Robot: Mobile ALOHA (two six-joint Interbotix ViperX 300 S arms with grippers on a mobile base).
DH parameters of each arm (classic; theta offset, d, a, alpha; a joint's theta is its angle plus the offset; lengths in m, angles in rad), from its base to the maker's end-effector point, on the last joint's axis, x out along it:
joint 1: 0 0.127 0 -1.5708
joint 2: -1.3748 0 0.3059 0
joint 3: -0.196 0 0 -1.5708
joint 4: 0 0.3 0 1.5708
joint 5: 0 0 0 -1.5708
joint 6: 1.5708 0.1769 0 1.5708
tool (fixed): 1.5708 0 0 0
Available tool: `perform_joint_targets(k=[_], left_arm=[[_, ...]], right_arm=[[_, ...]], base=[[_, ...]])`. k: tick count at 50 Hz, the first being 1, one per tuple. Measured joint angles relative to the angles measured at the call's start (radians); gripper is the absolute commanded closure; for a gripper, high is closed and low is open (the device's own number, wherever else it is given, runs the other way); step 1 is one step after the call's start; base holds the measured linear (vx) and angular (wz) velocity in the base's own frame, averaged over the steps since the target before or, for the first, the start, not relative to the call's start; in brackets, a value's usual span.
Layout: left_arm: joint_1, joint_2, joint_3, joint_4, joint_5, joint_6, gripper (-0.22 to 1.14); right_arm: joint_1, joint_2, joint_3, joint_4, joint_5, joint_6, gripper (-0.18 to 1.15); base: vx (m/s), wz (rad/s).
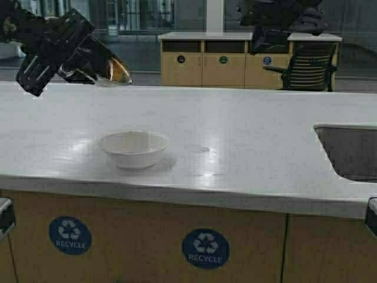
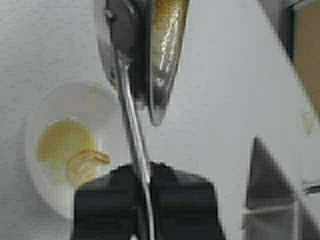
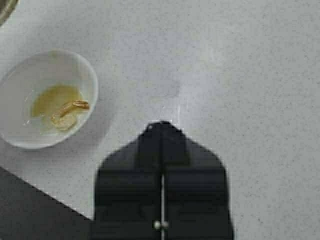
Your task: Add oil to the pan and cook the shrimp and serve it
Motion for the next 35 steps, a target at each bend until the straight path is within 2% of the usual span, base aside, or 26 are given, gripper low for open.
perform_joint_targets(k=[7,16,25,35], left_arm=[[0.052,0.041,0.005,0.058,-0.179,-0.176,0.86],[0.166,0.161,0.014,0.155,-0.337,-0.362,0.86],[0.252,0.331,0.031,0.225,-0.557,-0.453,0.86],[0.264,0.525,0.029,0.255,-0.721,-0.463,0.86]], right_arm=[[0.000,0.000,0.000,0.000,0.000,0.000,0.91],[-0.002,0.000,0.000,0.000,0.000,0.000,0.91],[0.000,0.002,0.000,0.000,0.000,0.000,0.91],[0.000,0.000,0.000,0.000,0.002,0.000,0.91]], base=[[0.00,0.00],[0.00,0.00],[0.00,0.00],[0.00,0.00]])
